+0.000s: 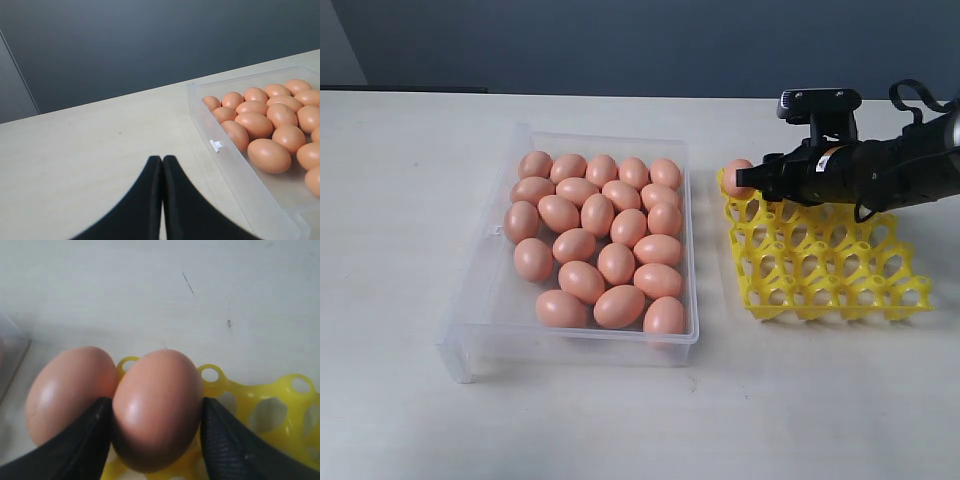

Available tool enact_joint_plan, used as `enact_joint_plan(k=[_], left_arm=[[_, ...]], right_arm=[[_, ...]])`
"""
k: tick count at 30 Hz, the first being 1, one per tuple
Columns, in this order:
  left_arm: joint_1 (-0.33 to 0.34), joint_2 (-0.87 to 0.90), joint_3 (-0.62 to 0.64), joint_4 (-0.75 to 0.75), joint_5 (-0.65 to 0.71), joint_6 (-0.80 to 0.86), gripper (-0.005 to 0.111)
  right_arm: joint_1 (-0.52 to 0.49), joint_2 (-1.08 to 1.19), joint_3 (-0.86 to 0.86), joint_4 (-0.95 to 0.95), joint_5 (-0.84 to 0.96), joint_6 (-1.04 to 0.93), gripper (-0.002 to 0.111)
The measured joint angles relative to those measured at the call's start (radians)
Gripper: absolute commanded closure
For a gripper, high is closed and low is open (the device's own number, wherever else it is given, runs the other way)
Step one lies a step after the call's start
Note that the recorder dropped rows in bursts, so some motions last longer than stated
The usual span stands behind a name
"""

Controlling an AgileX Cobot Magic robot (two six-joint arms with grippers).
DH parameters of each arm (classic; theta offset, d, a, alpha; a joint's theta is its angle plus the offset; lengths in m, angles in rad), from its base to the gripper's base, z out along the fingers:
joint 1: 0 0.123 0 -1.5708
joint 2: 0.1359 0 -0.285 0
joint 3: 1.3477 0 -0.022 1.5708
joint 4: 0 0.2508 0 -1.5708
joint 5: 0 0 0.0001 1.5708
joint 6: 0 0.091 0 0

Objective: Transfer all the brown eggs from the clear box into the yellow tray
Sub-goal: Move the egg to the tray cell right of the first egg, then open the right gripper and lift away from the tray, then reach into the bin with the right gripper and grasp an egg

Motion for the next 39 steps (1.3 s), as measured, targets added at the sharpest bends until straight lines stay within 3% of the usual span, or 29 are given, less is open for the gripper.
enact_joint_plan(k=[13,19,28,39], left_arm=[[0.000,0.000,0.000,0.000,0.000,0.000,0.106],[0.000,0.000,0.000,0.000,0.000,0.000,0.106],[0.000,0.000,0.000,0.000,0.000,0.000,0.106],[0.000,0.000,0.000,0.000,0.000,0.000,0.106]], right_arm=[[0.000,0.000,0.000,0.000,0.007,0.000,0.065],[0.000,0.000,-0.002,0.000,0.018,0.000,0.055],[0.000,-0.006,-0.002,0.000,0.041,0.000,0.055],[0.000,-0.200,-0.002,-0.004,0.088,-0.003,0.055]])
